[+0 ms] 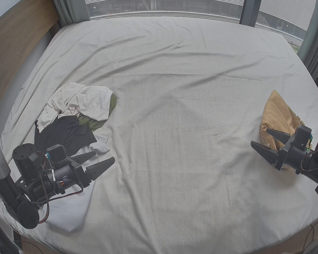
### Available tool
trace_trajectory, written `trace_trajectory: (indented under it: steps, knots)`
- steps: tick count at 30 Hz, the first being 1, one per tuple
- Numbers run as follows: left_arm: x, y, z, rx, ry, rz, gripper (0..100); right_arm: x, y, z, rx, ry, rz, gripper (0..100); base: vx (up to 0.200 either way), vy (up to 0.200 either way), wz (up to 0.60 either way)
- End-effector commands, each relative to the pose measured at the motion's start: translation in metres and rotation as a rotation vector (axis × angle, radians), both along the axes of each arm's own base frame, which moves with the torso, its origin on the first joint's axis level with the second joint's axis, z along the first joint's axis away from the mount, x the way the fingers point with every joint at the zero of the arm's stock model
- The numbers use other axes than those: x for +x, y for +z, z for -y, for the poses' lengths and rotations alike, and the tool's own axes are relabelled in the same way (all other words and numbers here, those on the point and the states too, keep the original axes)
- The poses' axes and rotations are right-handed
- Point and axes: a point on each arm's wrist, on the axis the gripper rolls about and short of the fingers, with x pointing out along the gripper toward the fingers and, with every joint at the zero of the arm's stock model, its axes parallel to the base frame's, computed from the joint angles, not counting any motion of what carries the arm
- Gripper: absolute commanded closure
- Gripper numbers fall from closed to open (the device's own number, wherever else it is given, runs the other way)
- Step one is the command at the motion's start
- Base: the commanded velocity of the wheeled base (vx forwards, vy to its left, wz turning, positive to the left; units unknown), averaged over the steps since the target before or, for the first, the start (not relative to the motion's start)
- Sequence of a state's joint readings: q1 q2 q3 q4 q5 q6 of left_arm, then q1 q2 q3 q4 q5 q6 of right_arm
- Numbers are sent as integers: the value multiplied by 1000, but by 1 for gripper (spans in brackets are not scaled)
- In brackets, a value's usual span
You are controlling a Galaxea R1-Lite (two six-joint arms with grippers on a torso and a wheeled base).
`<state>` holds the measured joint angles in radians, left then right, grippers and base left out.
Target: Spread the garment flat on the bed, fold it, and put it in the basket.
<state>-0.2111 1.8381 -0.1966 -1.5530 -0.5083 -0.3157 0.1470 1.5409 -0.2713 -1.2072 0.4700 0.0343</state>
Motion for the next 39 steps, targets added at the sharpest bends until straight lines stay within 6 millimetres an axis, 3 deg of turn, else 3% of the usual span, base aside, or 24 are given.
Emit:
trace_trajectory:
  steps: [1, 8, 18, 26, 34, 39]
  knots:
    - [-50, 33, -12, -63, 13, 94, 0, -32, 8, 1, 13, 27, 42, 0, 0, 0, 0]
    - [-72, 34, -19, -79, 52, 90, 0, -61, -9, 13, 63, -18, -43, 0, 0, 0, 0]
    - [-90, 54, -24, -160, 95, 168, 0, -87, -6, 16, 110, -23, -17, 0, 0, 0, 0]
    - [-135, 66, -32, -199, 86, 177, 0, -120, 1, 21, 118, -24, 32, 0, 0, 0, 0]
    - [-175, 60, -40, -197, 82, 164, 0, -158, -2, 25, 123, -20, 57, 0, 0, 0, 0]
    - [-207, 46, -46, -193, 93, 145, 0, -193, -15, 29, 153, -25, 78, 0, 0, 0, 0]
